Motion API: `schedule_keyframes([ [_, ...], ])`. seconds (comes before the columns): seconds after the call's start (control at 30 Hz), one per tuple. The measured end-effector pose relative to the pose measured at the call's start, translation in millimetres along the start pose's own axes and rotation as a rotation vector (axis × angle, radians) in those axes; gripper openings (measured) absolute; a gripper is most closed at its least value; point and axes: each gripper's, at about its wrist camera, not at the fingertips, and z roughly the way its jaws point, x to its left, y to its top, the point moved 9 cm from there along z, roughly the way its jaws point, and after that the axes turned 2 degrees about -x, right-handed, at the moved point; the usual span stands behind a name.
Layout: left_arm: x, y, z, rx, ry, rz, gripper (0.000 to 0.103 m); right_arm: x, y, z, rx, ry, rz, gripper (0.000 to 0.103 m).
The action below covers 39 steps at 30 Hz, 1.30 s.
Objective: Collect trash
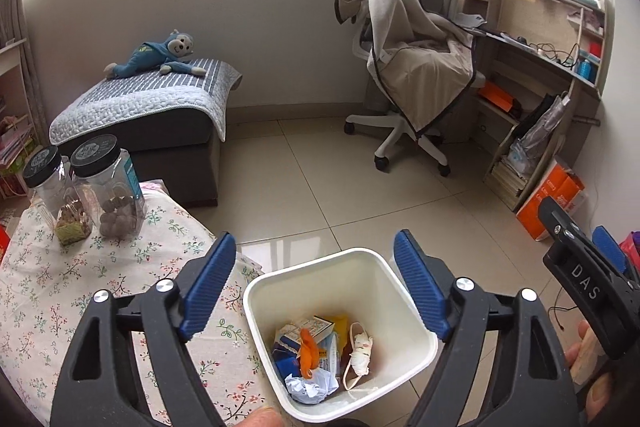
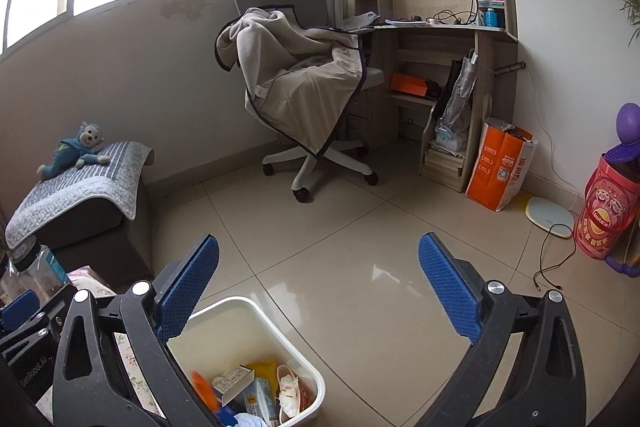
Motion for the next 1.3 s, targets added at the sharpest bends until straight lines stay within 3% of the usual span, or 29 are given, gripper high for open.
schedule_keyframes([
  [0.23,23,10,-32,-0.113,0.128,0.089,0.095,19,9,-25,-0.08,0.048,-0.003,0.096],
  [0.37,55,25,-81,-0.276,0.237,0.08,0.096,49,12,-52,-0.132,0.17,-0.019,0.096],
  [0.43,75,28,-100,-0.319,0.284,0.058,0.096,66,11,-62,-0.137,0.218,-0.032,0.096],
  [0.57,116,26,-118,-0.273,0.34,-0.011,0.096,98,6,-74,-0.104,0.297,-0.036,0.096],
  [0.77,159,15,-154,-0.305,0.455,-0.007,0.096,152,-7,-100,-0.083,0.393,-0.082,0.096],
  [1.03,214,1,-182,-0.279,0.515,-0.082,0.096,205,-24,-125,-0.082,0.469,-0.151,0.096],
  [1.3,256,-19,-182,-0.222,0.535,-0.152,0.096,242,-38,-138,-0.072,0.535,-0.2,0.096],
])
